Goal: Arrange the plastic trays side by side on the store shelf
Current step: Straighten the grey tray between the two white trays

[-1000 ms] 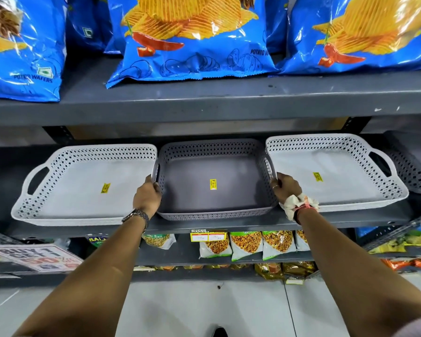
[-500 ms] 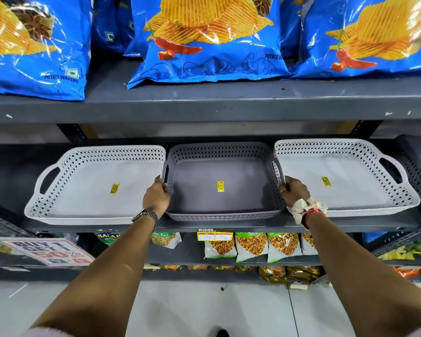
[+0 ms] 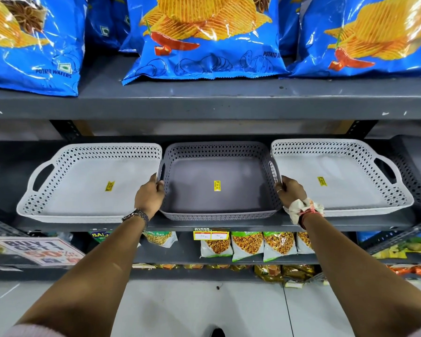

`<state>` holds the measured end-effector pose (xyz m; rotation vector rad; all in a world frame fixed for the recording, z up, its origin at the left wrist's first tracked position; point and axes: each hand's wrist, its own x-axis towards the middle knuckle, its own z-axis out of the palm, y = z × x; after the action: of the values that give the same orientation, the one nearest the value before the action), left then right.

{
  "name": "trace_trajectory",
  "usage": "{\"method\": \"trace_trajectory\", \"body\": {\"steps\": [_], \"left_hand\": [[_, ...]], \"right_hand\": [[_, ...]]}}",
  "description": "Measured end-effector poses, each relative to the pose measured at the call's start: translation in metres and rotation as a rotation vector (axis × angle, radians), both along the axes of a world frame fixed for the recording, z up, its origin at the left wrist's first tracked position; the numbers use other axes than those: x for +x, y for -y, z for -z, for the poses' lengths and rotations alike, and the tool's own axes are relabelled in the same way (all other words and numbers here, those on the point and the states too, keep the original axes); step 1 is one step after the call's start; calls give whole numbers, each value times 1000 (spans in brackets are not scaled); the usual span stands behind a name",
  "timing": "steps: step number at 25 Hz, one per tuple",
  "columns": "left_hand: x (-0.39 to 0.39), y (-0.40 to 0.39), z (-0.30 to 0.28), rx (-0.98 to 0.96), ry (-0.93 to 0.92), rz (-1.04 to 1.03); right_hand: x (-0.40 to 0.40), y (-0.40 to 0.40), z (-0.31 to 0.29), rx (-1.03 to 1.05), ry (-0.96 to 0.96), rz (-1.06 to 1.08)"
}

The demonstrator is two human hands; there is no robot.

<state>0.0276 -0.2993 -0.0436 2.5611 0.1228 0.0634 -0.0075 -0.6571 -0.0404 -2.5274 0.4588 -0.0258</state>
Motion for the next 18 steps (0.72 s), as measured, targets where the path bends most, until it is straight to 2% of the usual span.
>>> {"method": "trace_trajectory", "body": {"steps": [18], "left_hand": [[4,-4,8,21,15,26]], "right_hand": [[-7,-11,-12,4,-7,52]]}}
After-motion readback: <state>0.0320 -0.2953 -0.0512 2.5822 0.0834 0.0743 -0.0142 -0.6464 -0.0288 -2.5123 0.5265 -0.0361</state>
